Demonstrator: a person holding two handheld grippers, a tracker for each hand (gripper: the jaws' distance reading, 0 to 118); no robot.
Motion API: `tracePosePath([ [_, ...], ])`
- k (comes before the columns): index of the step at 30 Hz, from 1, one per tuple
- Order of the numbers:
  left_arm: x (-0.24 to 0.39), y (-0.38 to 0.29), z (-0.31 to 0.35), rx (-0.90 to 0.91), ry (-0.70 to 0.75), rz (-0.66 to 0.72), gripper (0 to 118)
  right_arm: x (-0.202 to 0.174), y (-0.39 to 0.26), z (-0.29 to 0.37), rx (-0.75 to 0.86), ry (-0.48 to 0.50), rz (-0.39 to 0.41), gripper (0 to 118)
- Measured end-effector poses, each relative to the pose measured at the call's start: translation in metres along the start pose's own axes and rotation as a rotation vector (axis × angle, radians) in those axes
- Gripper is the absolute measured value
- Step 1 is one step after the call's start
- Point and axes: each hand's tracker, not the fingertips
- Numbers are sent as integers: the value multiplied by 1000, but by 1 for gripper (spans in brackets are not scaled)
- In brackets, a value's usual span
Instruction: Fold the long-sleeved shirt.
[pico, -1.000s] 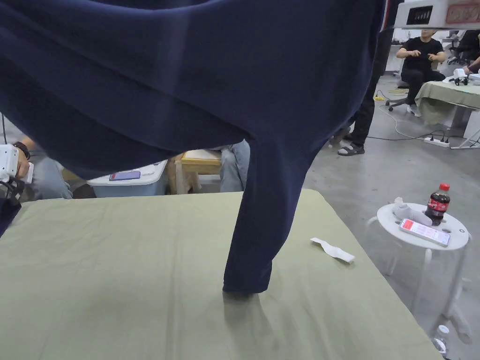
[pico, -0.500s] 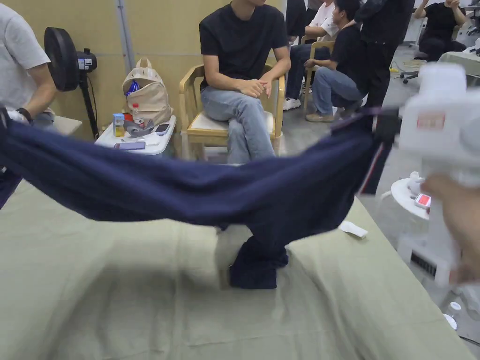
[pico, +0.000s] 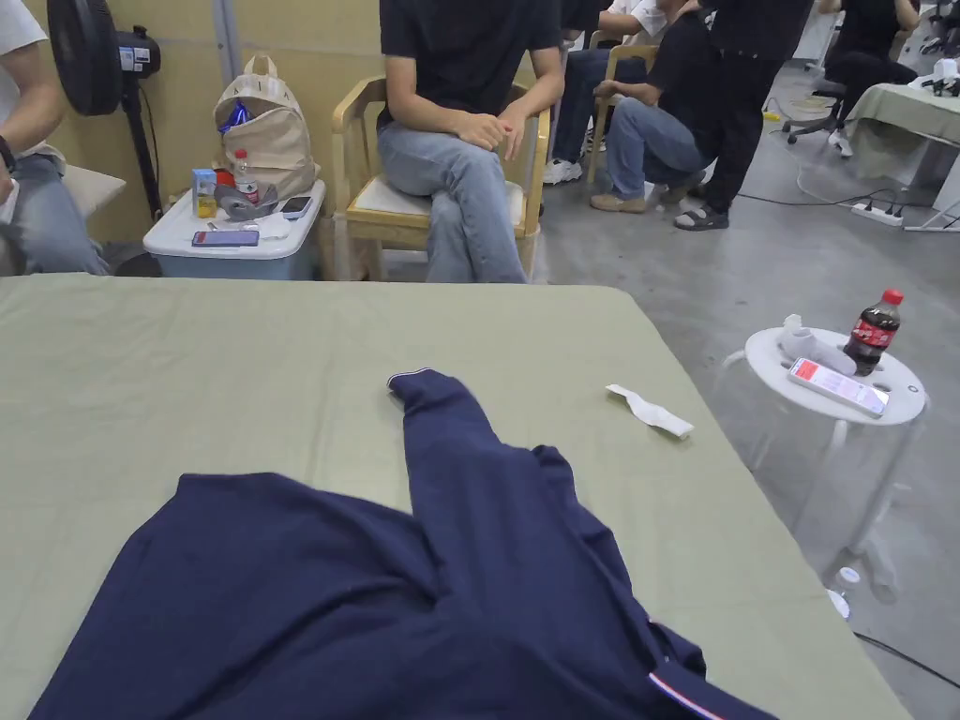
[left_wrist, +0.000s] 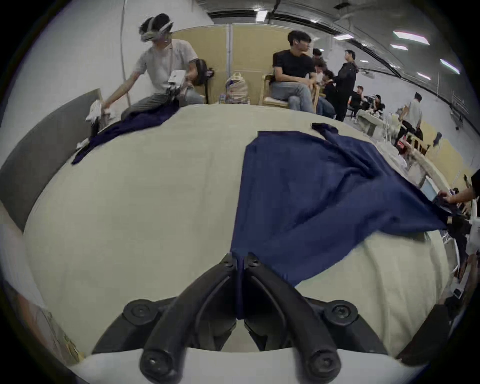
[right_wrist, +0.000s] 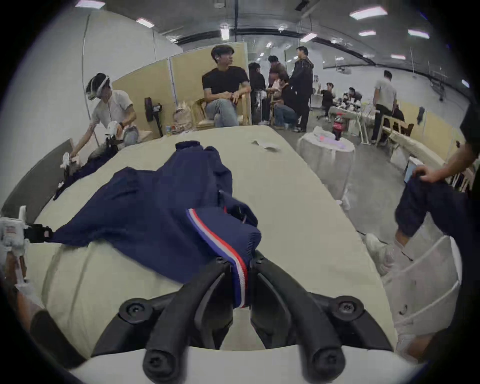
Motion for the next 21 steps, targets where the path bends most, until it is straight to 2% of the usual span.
tracePosePath([
  [3, -1, -13, 50, 18, 7, 47, 1, 6, -16, 38, -4, 10, -65, 11],
  [6, -7, -37, 90, 8, 36, 41, 1, 12, -42, 76, -37, -16, -72, 11],
  [10, -12, -70, 130, -102, 5, 95, 1, 17, -79, 116, -136, -32, -164, 11],
  [12, -10, -89, 139, -151, 12, 64, 2, 18, -97, 126, -177, -18, -153, 13],
  [13, -9, -97, 140, -170, 4, 55, 8, 18, -100, 126, -212, -19, -149, 25],
  [14, -6, -103, 144, -175, 4, 55, 31, 19, -102, 125, -241, -47, -141, 40],
  [15, -4, -106, 149, -162, 58, 35, 47, 17, -101, 128, -245, -86, -125, 40],
  [16, -5, -105, 153, -148, 71, 44, 52, 16, -95, 134, -205, -90, -113, 41],
  [18, -9, -87, 166, -65, 37, 126, 51, 12, -71, 150, -87, -114, -130, 55],
  [20, -3, -67, 182, 46, 39, 128, 51, 4, -42, 167, 46, -111, -112, 55],
  [21, 0, -51, 194, 120, 27, 125, 50, -1, -27, 175, 124, -61, -104, 54],
])
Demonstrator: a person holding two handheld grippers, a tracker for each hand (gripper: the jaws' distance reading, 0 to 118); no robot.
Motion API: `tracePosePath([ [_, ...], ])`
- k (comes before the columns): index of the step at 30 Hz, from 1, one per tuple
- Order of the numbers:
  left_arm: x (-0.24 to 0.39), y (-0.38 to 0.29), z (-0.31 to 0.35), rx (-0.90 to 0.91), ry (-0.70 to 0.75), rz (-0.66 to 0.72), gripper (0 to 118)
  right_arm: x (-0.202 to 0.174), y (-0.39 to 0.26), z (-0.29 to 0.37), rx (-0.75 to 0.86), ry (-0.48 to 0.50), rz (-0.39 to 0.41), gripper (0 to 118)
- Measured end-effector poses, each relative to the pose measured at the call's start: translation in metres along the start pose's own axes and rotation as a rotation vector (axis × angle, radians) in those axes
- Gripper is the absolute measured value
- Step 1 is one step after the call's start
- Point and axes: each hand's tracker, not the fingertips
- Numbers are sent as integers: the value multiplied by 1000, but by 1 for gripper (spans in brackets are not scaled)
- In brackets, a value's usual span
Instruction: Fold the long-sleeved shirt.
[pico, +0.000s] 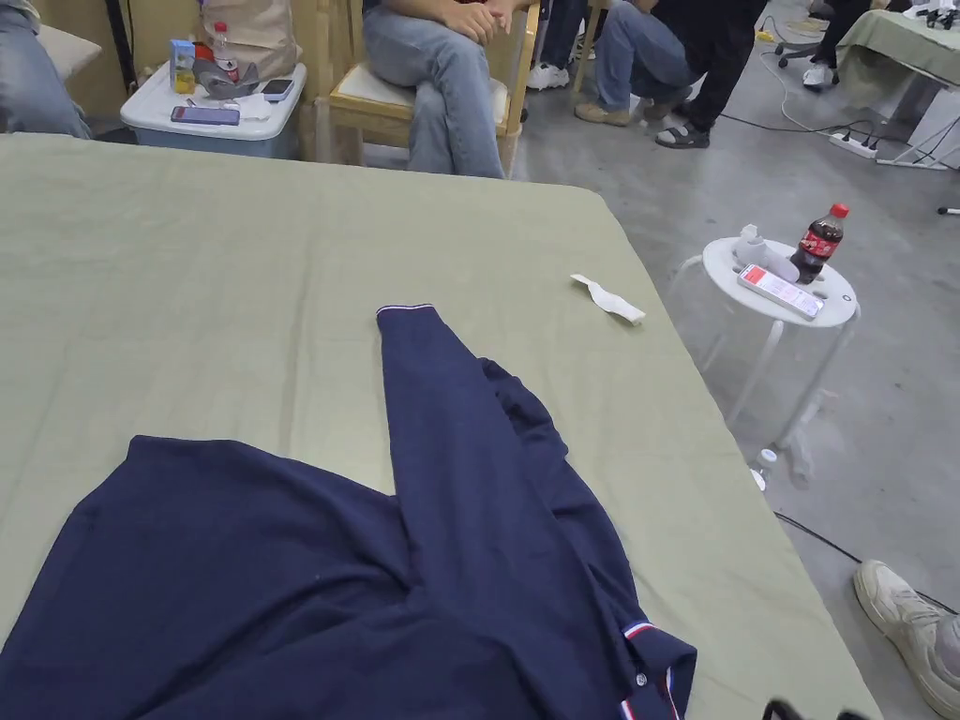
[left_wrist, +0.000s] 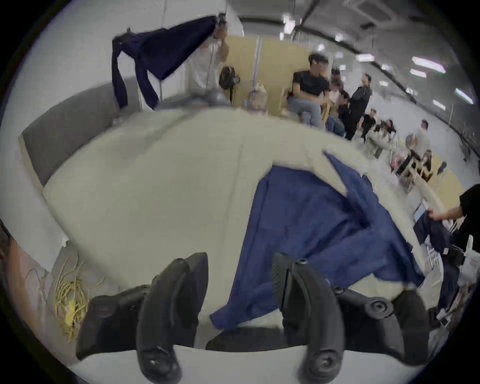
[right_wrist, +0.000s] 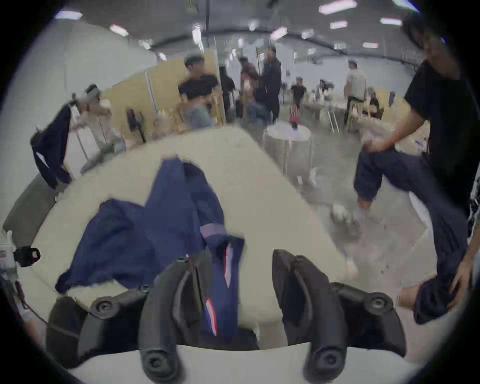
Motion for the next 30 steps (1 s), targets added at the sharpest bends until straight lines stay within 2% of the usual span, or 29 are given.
tracePosePath([
  [3, 18, 32, 17, 139, -84, 22, 33, -19, 32, 10, 142, 135, 12, 49],
  [4, 23, 39, 19, 168, -101, 29, 33, -27, 40, 12, 168, 167, 19, 49],
  [5, 31, 46, 21, 190, -92, 23, 8, -37, 47, 12, 198, 192, 25, 30],
  [6, 37, 49, 22, 210, -64, 10, 1, -48, 49, 11, 214, 200, 30, 6],
  [7, 40, 48, 23, 213, -84, -7, 1, -58, 50, 11, 231, 215, 27, 1],
  [9, 47, 43, 22, 195, -105, -52, 0, -76, 45, 4, 185, 302, 71, 1],
  [14, 59, 18, 34, 96, -47, -39, 0, -100, 9, -6, 20, 362, 85, 1],
  [15, 52, 10, 37, 84, -40, -27, 0, -101, 0, -6, -4, 362, 88, 1],
  [16, 12, -6, 20, 73, -13, -21, 0, -100, -7, -6, -27, 377, 89, 1],
  [19, -20, -24, 16, -28, 12, -23, 0, -96, -22, -8, -83, 372, 79, 1],
  [20, -27, -29, 12, -89, 11, -22, 13, -94, -26, -9, -102, 377, 65, 1],
  [22, -39, -45, -2, -143, 25, -20, 72, -90, -28, -11, -125, 388, 26, 1],
  [23, -46, -55, -11, -184, 10, -15, 81, -88, -29, -12, -131, 384, 20, 1],
  [25, -51, -74, -28, -240, -80, 2, 79, -87, -26, -13, -136, 374, 22, 1],
  [26, -53, -84, -39, -283, -122, 12, 77, -85, -25, -14, -140, 365, 21, 1],
  [27, -52, -93, -50, -320, -130, 4, 70, -82, -24, -16, -146, 359, 17, 1],
  [28, -46, -102, -60, -353, -91, -18, 56, -79, -24, -18, -150, 352, 8, 1],
  [29, -43, -109, -70, -377, -53, -40, 25, -76, -23, -19, -152, 340, -3, 1],
  [30, -44, -113, -79, -388, -27, -48, 12, -73, -22, -21, -156, 334, -9, 1],
])
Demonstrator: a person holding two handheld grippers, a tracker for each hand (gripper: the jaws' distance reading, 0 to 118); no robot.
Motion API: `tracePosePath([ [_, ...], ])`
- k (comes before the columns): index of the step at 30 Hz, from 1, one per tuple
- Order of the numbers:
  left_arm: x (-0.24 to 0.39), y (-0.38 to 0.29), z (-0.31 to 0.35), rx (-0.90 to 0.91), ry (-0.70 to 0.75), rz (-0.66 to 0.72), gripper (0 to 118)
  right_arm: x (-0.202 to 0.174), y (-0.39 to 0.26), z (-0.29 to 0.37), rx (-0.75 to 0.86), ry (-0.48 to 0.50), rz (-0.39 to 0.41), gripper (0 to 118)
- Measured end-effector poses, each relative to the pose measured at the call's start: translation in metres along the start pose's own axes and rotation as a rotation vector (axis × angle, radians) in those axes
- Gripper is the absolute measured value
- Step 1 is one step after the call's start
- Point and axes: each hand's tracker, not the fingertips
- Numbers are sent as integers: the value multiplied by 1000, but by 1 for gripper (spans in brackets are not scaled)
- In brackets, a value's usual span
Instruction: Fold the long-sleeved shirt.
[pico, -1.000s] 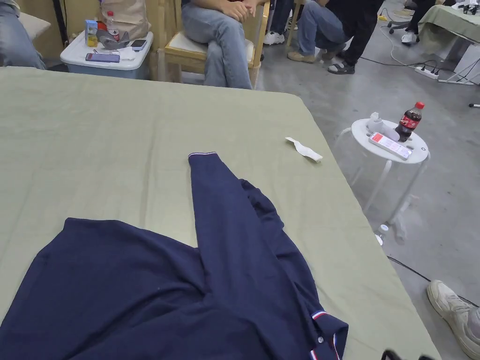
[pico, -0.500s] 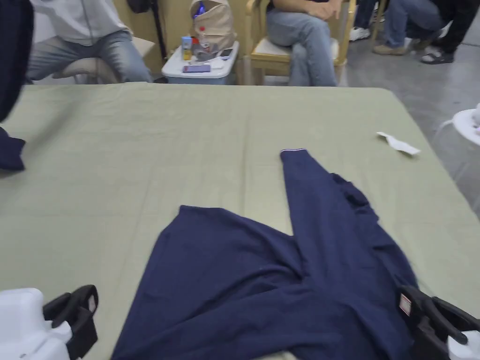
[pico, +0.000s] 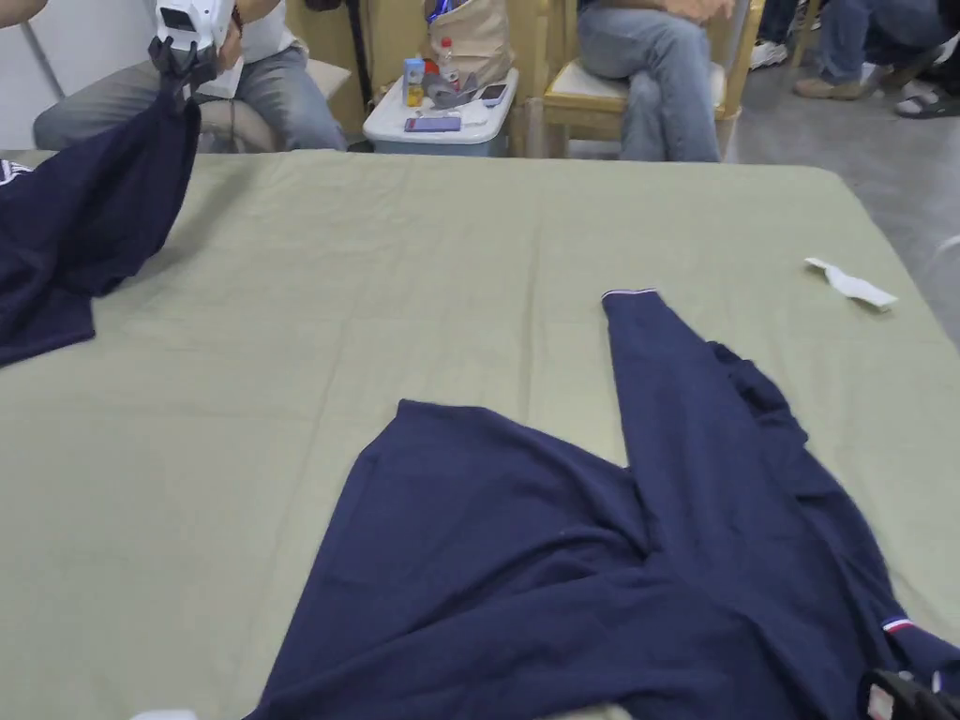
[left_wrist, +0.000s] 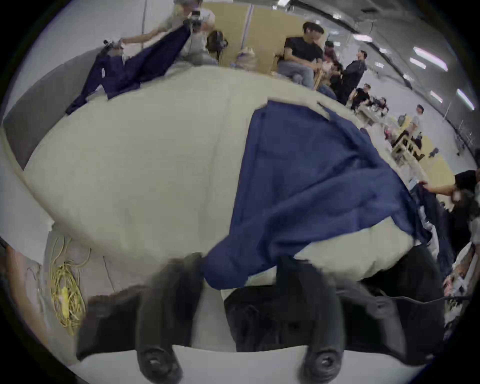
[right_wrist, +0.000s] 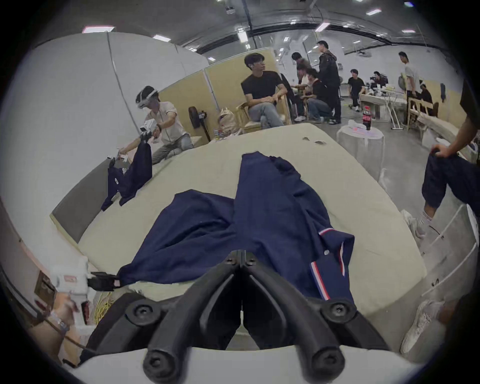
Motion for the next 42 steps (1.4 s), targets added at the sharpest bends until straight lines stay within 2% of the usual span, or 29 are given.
tracePosePath([
  [3, 6, 0, -7, 50, -23, 89, 5, 13, 0, -3, -16, -49, -12, 1],
  [5, 10, 6, 1, 98, 37, 56, 4, 24, 2, -5, -30, -68, -13, 1],
  [7, 13, 7, 20, 178, 41, 40, 3, 31, 6, -6, -33, -107, 1, 1],
  [11, 5, 18, 72, 339, -18, 125, 3, 51, 25, -23, -14, -152, 27, 1],
  [12, 4, 21, 79, 345, -28, 115, 3, 57, 31, -33, -20, -135, 44, 6],
  [13, 4, 24, 83, 335, -15, 97, 3, 62, 36, -43, -36, -105, 65, 22],
  [14, 17, 34, 90, 332, 5, 62, 3, 68, 43, -61, -80, -60, 79, 44],
  [15, 23, 39, 93, 314, 24, 10, 3, 73, 48, -81, -110, -48, 97, 44],
  [18, 35, 45, 90, 306, 40, -30, 3, 83, 61, -136, -174, -101, 186, 44],
  [20, 37, 47, 84, 288, 41, -23, 3, 92, 67, -173, -219, -90, 185, 44],
  [23, 40, 49, 73, 258, 55, -19, 3, 112, 65, -219, -280, -83, 132, 43],
  [24, 40, 48, 72, 249, 60, -18, 3, 117, 63, -228, -278, -78, 138, 40],
  [25, 39, 47, 72, 243, 61, -14, 3, 118, 61, -234, -290, -66, 141, 30],
  [26, 36, 47, 69, 238, 62, -10, 3, 118, 60, -240, -306, -73, 147, 8],
  [28, 35, 46, 69, 233, 67, -7, 3, 105, 54, -239, -278, -99, 244, 2],
  [30, 33, 45, 67, 226, 69, -8, 3, 96, 50, -237, -287, -102, 284, 1],
  [31, 33, 45, 68, 227, 70, -10, 3, 89, 49, -226, -255, -103, 285, 1],
  [33, 35, 45, 75, 242, 68, -13, 3, 79, 56, -198, -142, -45, 246, 1],
  [35, 33, 47, 80, 265, 67, -12, 3, 63, 67, -162, -57, -81, 245, 1],
  [37, 34, 49, 89, 288, 58, -11, 3, 53, 75, -126, 34, -50, 214, 1],
  [42, 42, 60, 125, 408, 1, -4, 3, 27, 87, -21, 246, -49, 175, 1],
])
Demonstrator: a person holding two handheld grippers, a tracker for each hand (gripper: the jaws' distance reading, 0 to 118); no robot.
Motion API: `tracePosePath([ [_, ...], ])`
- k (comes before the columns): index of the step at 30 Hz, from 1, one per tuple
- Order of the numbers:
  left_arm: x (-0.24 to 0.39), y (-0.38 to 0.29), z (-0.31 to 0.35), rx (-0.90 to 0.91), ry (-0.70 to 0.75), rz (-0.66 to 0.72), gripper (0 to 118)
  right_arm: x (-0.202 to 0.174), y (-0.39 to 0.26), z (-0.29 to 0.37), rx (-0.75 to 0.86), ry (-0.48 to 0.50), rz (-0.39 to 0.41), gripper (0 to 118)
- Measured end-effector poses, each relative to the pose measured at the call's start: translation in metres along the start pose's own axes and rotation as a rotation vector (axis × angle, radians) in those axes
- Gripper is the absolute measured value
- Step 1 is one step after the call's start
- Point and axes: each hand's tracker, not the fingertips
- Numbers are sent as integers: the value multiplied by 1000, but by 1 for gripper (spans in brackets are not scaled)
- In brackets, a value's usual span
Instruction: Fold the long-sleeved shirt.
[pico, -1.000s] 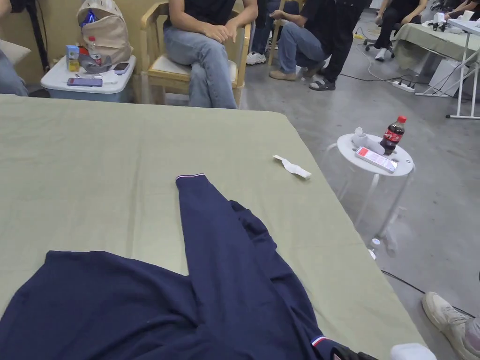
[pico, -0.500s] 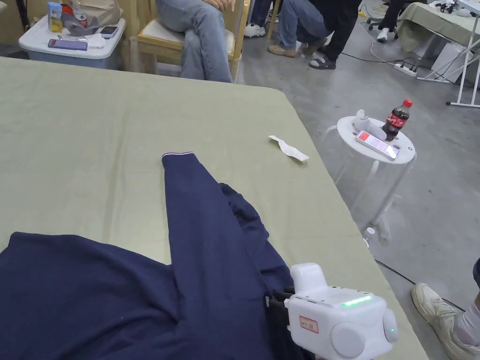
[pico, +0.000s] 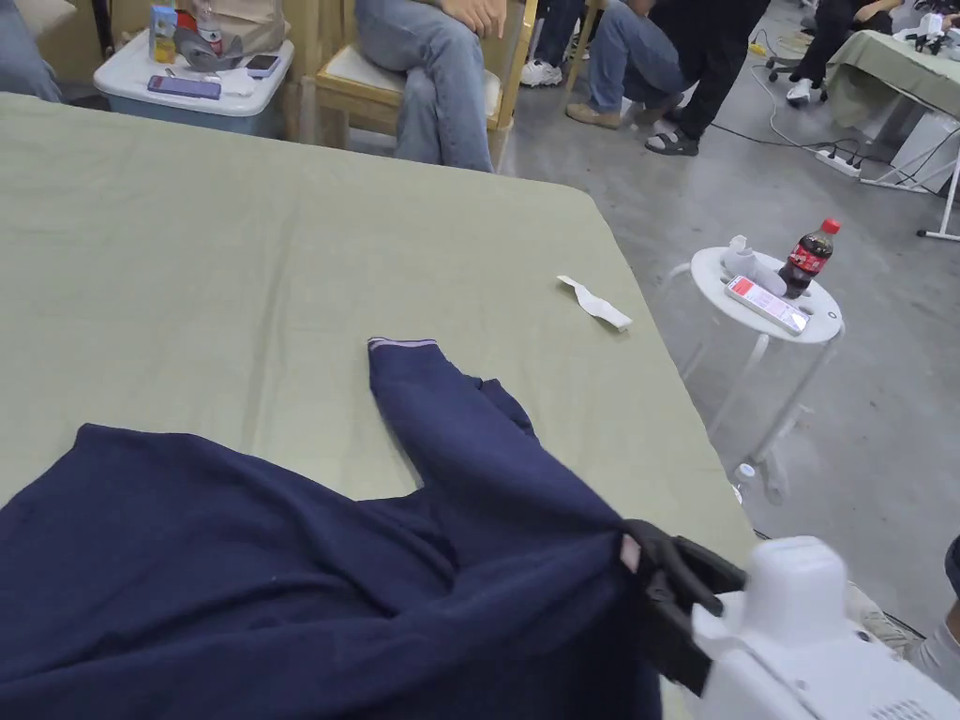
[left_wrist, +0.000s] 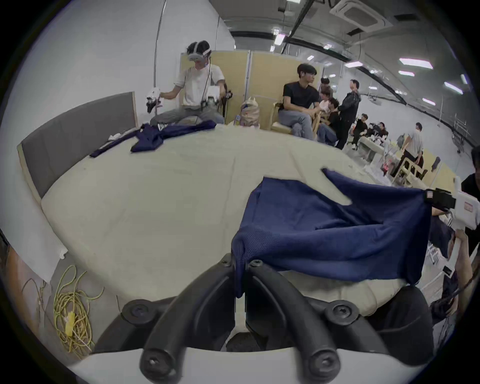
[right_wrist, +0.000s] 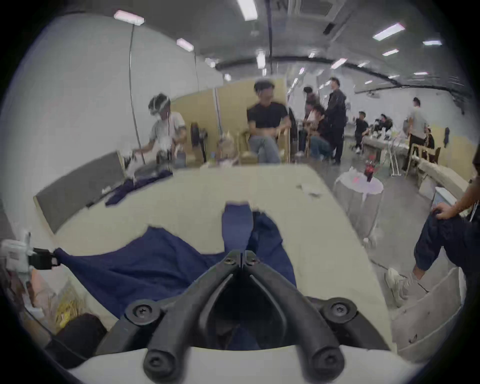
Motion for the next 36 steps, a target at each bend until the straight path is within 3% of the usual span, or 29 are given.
tracePosePath([
  [9, 23, 70, 70, 259, -104, -23, 3, 0, 56, 134, 291, -90, -42, 1],
  [12, 36, 112, 89, 350, -140, -41, 3, 3, 95, 150, 370, -125, 1, 1],
  [15, 51, 164, 91, 371, -100, -78, 3, 13, 145, 138, 418, -127, 47, 1],
  [17, 58, 202, 88, 426, -147, -85, 3, 16, 186, 120, 429, -126, 79, 1],
  [24, 71, 326, 53, 488, -222, 0, 3, 26, 324, 48, 453, -94, 87, 1],
  [30, 81, 432, 13, 512, -123, -13, 3, 15, 444, -17, 420, -112, 138, 1],
  [36, 96, 543, -33, 475, -31, 16, 3, 1, 547, -100, 297, -282, 206, 1],
])
